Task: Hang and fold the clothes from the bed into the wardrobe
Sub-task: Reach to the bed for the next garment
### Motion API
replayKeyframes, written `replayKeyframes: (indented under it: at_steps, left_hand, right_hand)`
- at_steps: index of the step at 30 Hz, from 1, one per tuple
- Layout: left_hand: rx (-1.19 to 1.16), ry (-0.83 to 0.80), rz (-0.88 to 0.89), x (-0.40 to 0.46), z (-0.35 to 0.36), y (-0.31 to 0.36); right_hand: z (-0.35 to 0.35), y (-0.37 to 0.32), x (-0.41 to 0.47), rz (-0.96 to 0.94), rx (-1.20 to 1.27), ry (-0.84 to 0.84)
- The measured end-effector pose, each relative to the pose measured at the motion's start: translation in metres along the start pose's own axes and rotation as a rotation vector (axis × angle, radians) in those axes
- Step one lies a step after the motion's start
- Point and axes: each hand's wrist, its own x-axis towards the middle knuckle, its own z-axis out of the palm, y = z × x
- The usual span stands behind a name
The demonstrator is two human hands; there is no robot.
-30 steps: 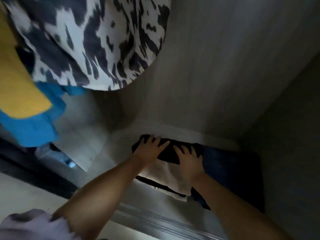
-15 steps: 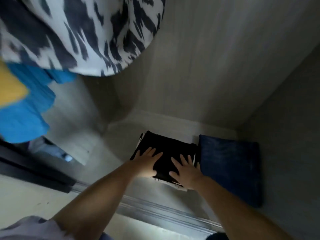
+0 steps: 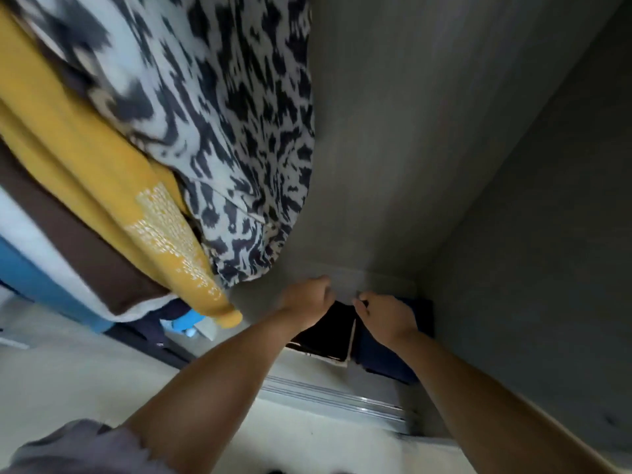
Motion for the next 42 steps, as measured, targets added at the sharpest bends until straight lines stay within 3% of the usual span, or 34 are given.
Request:
replayKeyframes:
  at_steps: [4,10,14,22,29,33,37,42]
  left_hand:
    - [0.031,0.046,0.051,-0.032,-0.062,0.036]
    - [0.094,-0.017,0.118,-0.076,-0.113,0.075]
    - [0.107,-0.108,0.286,-0.117,-0.126,0.098]
    - [0.192,-0.253,0.653,-0.201,-0.136,0.165]
    - [0.217,-0.383,1.002,-0.286,-0.065,0.305]
    - [0.228,-0.477,1.183,-0.355,-0.003,0.400]
    - [0.251,-0.540,1.352,-0.432,0.054,0.486]
    - [0.291,-0.638,1.461,-0.511,0.114,0.571]
  right_hand:
    - [-0.062,-0.011,-0.043,0.045,0.061,0.048]
    - [-0.106,-0.023,-0.122,0.254,0.136,0.182]
    - [-0.108,-0.029,-0.195,0.440,0.151,0.332]
    - [-0.095,-0.042,-0.349,0.702,0.079,0.399]
    - [-0.097,0.005,-0.519,1.028,0.105,0.457]
    - [-0.081,0.041,-0.644,1.208,0.048,0.356]
    - [-0.061,0.083,-0.762,1.417,0.117,0.440]
    - [-0.045,0.138,-0.873,1.530,0.148,0.419]
